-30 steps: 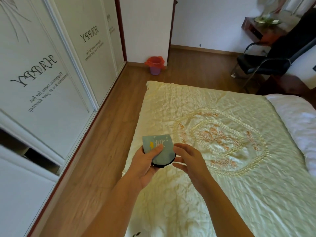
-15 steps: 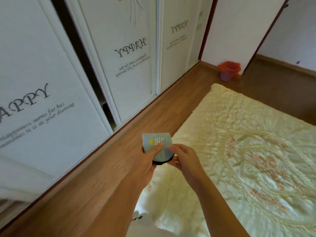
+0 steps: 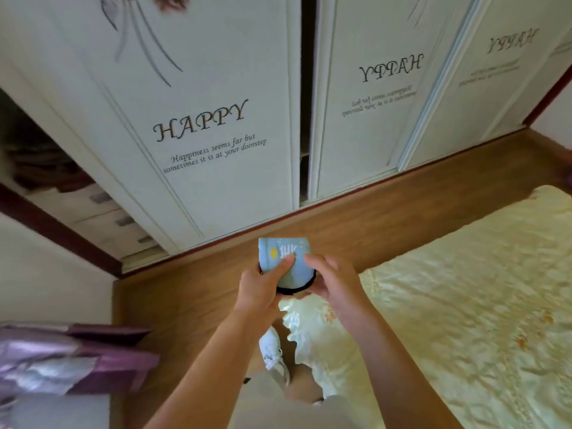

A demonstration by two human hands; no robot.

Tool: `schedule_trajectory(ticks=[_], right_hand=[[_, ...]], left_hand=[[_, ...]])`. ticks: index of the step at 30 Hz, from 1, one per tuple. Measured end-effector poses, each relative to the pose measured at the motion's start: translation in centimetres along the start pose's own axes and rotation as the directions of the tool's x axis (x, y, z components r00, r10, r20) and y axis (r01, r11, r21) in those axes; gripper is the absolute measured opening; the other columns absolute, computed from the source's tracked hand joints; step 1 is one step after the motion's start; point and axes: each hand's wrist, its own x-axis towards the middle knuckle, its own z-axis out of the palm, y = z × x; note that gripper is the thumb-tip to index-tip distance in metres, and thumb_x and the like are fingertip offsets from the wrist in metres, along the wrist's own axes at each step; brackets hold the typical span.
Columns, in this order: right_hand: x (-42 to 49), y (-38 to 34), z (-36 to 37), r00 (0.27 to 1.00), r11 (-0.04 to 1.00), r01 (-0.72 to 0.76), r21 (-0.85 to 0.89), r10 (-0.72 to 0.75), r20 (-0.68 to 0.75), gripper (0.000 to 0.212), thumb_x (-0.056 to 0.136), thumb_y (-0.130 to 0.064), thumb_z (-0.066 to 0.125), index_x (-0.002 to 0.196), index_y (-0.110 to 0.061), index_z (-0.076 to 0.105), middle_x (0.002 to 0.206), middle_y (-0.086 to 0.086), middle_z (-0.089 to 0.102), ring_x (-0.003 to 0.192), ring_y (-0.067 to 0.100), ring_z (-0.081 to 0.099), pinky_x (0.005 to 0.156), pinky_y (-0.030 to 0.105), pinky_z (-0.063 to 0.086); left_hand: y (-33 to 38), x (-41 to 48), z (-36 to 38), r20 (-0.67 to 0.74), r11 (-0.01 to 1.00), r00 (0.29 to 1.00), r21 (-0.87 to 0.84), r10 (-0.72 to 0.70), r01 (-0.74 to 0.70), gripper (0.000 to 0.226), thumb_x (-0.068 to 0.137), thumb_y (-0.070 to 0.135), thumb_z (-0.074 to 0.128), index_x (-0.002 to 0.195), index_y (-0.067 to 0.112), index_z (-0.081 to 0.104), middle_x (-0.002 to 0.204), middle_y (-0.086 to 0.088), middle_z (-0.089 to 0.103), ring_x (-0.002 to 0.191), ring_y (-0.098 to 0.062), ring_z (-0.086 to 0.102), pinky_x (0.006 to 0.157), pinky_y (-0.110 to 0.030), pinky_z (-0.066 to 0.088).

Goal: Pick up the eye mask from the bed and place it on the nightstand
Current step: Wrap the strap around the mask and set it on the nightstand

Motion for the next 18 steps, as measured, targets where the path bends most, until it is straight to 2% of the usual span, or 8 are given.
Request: schedule_trajectory(ticks=[2,4,7,10,15,18], right_hand=[[0.8,0.2,1.4,0.998,0.999,-0.029,-0.02,0.03,0.046,0.033,0.091,-0.025,0.069,0.117,-0.005,0.069,0.108,0.015,0.076,0.099,0.025,0.075,0.091,0.039,0.061],[1.7,0.4,2.4,0.996,0.998,-0.049,-0.04,0.052,0.077,0.033,0.091,-0.026,0.07,0.116,-0.006,0.068,0.105,0.012,0.077,0.094,0.02,0.077,0.087,0.033,0.061],[3.6,0.6,3.6,0.993,0.995,-0.068,-0.077,0.075,0.093,0.033,0.091,-0.028,0.069,0.116,-0.008,0.069,0.104,0.011,0.078,0.089,0.019,0.078,0.094,0.038,0.06],[6.2,0.6,4.8,0.993,0.989,-0.086,-0.118,0.095,0.074,0.032,0.089,-0.031,0.072,0.114,-0.011,0.072,0.107,0.012,0.078,0.094,0.022,0.077,0.098,0.043,0.058],[12.6,-1.0,7.7,0.991,0.986,-0.128,-0.103,0.131,0.017,0.032,0.091,-0.027,0.07,0.116,-0.008,0.068,0.108,0.013,0.076,0.096,0.024,0.076,0.093,0.039,0.06],[17.6,-3.2,9.9,0.992,0.99,-0.123,-0.072,0.12,-0.047,0.018,0.092,-0.021,0.07,0.105,-0.009,0.071,0.101,0.013,0.078,0.095,0.026,0.076,0.086,0.037,0.062]], left_hand=[[0.5,0.3,-1.4,-0.04,1.0,0.999,-0.022,0.011,-0.012,0.028,0.086,0.012,0.071,0.109,-0.002,0.065,0.1,-0.02,0.075,0.083,-0.029,0.074,0.061,-0.034,0.06],[0.9,0.7,-2.4,-0.057,0.999,0.998,-0.052,0.013,-0.016,0.028,0.087,0.012,0.07,0.11,-0.003,0.064,0.096,-0.018,0.076,0.081,-0.028,0.075,0.057,-0.031,0.059],[1.5,2.4,-3.7,-0.084,0.998,0.996,-0.067,0.015,-0.021,0.03,0.086,0.014,0.071,0.111,-0.002,0.065,0.094,-0.016,0.076,0.082,-0.027,0.075,0.06,-0.03,0.059],[2.5,4.8,-4.7,-0.097,0.998,0.995,-0.067,-0.001,-0.005,0.029,0.086,0.014,0.071,0.111,-0.001,0.065,0.099,-0.018,0.076,0.083,-0.025,0.075,0.064,-0.028,0.059],[4.9,11.7,-6.3,-0.061,0.999,0.998,-0.03,-0.019,0.017,0.033,0.087,0.017,0.07,0.114,-0.001,0.065,0.105,-0.019,0.074,0.088,-0.024,0.074,0.071,-0.031,0.06],[8.4,17.0,-6.8,-0.026,0.995,1.0,0.099,0.003,0.0,0.027,0.09,0.015,0.066,0.111,-0.002,0.064,0.09,-0.011,0.073,0.065,-0.005,0.072,0.054,-0.016,0.054]])
